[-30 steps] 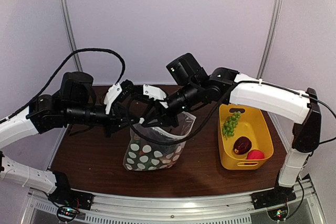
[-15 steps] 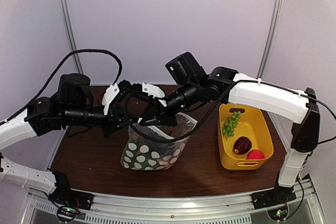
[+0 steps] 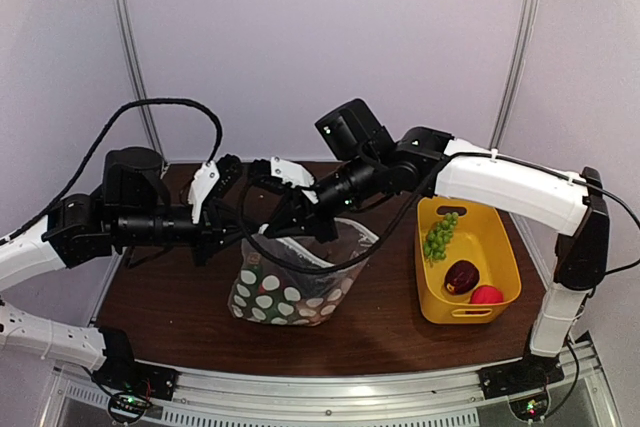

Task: Place the food in the zip-top bag and seal the zipper
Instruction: Zip the zipper on the zipper food storage bag.

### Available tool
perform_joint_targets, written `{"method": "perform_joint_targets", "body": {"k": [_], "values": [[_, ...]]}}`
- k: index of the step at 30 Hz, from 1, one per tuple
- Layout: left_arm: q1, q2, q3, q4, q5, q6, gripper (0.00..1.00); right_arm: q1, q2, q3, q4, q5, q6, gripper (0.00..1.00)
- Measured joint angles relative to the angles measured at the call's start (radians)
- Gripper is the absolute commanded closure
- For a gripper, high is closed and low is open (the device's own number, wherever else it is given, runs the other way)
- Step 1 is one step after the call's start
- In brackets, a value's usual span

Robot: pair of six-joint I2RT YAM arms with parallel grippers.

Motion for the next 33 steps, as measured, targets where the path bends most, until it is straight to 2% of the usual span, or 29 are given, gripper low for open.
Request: {"method": "perform_joint_targets", "body": {"k": [6, 17, 26, 33], "values": [[-0.004, -0.037, -0.017, 0.01, -0.072, 0.0, 1.0, -0.029, 0.0, 0.007, -0.025, 0.0, -0.064, 1.0], [-0.003, -0.059, -0.05, 0.028, -0.197, -0.001, 1.0, -0.138, -0.009, -0.003, -0.184, 0.001, -0.162, 1.0], [0.006, -0.059, -0.056, 0.027, -0.225, -0.001, 1.0, -0.257, -0.098, -0.119, -0.275, 0.036, -0.222, 1.0], [0.013, -0.037, -0.056, 0.04, -0.219, -0.001, 1.0, -0.341, -0.138, -0.15, -0.318, 0.042, -0.245, 1.0]]}}
